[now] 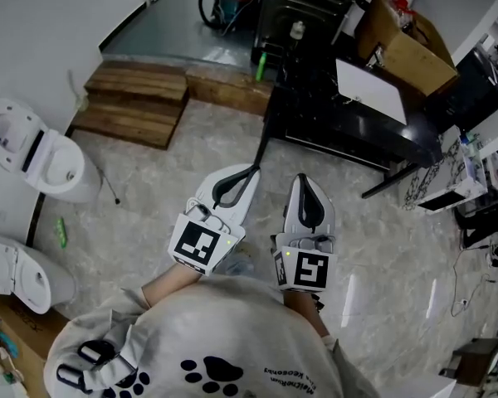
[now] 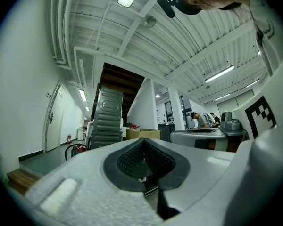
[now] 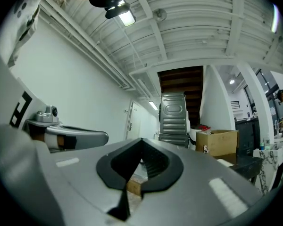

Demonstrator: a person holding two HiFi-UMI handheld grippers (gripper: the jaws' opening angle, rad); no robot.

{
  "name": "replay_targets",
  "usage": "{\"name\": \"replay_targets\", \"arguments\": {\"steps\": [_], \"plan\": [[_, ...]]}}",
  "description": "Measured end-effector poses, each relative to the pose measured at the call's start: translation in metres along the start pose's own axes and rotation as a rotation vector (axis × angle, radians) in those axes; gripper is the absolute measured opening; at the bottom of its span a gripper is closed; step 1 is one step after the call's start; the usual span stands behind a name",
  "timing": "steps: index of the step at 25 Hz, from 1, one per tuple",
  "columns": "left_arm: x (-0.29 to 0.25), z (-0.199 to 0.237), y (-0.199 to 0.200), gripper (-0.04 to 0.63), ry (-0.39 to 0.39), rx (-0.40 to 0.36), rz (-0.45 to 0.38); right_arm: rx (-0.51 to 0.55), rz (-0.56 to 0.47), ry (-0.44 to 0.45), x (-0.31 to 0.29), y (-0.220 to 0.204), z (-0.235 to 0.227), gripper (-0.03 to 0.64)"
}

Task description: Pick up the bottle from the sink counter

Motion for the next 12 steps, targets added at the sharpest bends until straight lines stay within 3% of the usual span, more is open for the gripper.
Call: {"name": "replay_targets", "arguments": {"steps": [12], "plan": [[-0.098,0.021,-0.015,0.002,0.034,0.002,0.011,-0.011,0.019,0.034,-0.075,-0.014,-0.075,0.002]]}}
Point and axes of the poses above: the fingertips, and each gripper's own axes: x backward along the fingers, z to its left, y out of its top, the point moved 10 cm from there along x, backward along the fingers, and after that the axes turned 6 degrees about -x, right-handed, at the moved point
